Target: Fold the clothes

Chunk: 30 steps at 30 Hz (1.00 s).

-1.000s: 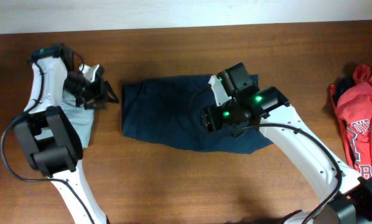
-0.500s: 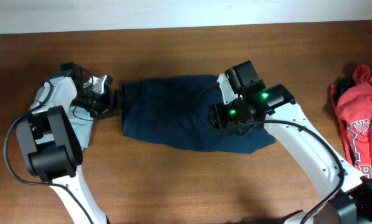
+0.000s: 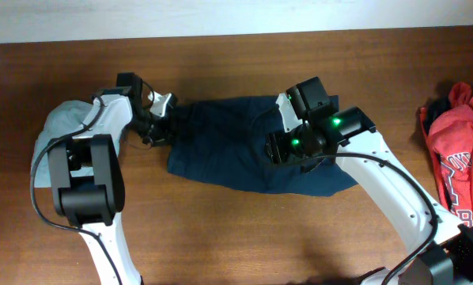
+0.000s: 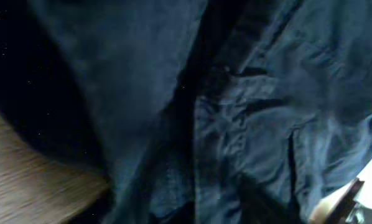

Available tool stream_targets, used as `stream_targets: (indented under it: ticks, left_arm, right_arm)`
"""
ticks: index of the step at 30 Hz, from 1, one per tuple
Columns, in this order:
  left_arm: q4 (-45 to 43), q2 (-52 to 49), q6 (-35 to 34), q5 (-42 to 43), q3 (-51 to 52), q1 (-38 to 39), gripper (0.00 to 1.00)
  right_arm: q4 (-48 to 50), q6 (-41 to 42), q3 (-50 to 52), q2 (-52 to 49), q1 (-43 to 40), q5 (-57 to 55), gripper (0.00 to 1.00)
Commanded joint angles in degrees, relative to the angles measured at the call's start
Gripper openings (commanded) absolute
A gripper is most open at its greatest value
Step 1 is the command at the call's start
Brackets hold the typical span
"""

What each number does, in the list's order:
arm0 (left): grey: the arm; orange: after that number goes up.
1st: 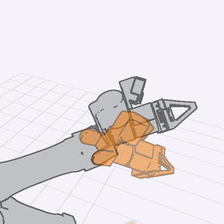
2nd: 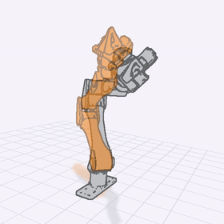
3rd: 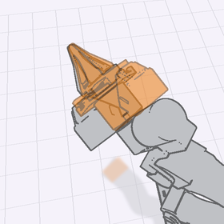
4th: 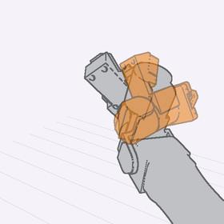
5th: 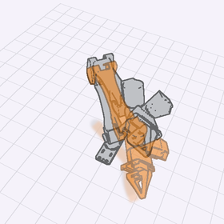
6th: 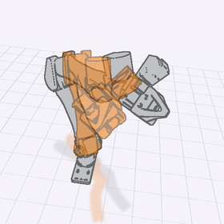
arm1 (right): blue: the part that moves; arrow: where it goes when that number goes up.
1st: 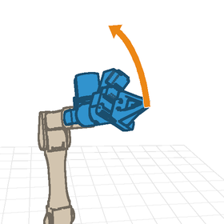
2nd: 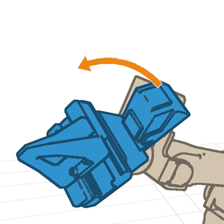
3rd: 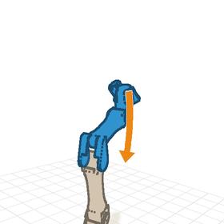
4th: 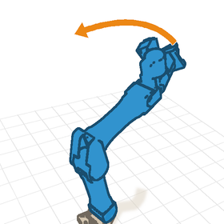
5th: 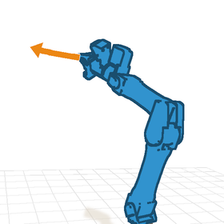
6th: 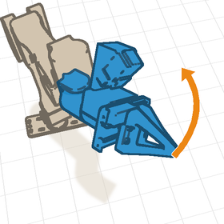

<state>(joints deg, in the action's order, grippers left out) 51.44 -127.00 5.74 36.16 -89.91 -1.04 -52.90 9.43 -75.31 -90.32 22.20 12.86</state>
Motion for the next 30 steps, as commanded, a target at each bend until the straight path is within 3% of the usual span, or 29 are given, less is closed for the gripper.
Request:
stream_targets:
  ticks: [1, 4, 12, 17, 23, 25, 28, 29, 30]
  left_arm:
    - [-0.5, -2.5, 0.3, -2.7, 1.7, 0.0, 0.27]
    - [-0.9, -2.5, 0.3, -2.6, 1.7, 0.0, 0.02]
    - [4.1, 0.1, 0.6, -4.7, -1.3, -1.3, 0.00]
    - [6.8, 3.6, 4.2, -7.5, -4.2, -2.4, 0.00]
    - [6.4, 3.2, 4.0, -7.5, -2.5, -2.5, 0.19]
    - [5.6, 3.1, 3.9, -6.8, -1.6, -2.8, 0.44]
    - [4.4, 3.0, 3.3, -6.0, -0.1, -4.2, 0.56]
    - [3.6, 3.0, 2.7, -5.9, 0.7, -5.0, 0.71]
    - [2.9, 3.0, 2.4, -5.9, 1.6, -5.9, 0.77]
  right_arm:
    - [0.2, 0.0, 0.0, 0.3, -0.3, -0.7, 0.63]
    - [0.1, 0.0, 0.0, 0.3, -0.3, -0.7, 0.62]
    - [-1.3, 0.0, 0.0, 0.3, -0.3, -0.7, 0.59]
    - [-1.3, 0.0, 0.0, 0.3, -0.3, -0.7, 0.59]
    - [-1.4, 0.0, 0.0, 0.3, -0.3, -0.7, 0.59]
    - [-1.4, 0.0, 0.0, 0.3, -0.3, -0.7, 0.59]
    - [-1.4, 0.0, 0.0, 0.3, -0.3, -0.7, 0.58]
    - [-1.4, 0.0, 0.0, 0.3, -0.3, -0.7, 0.58]
    - [-1.4, 0.0, 0.0, 0.3, -0.3, -0.7, 0.58]
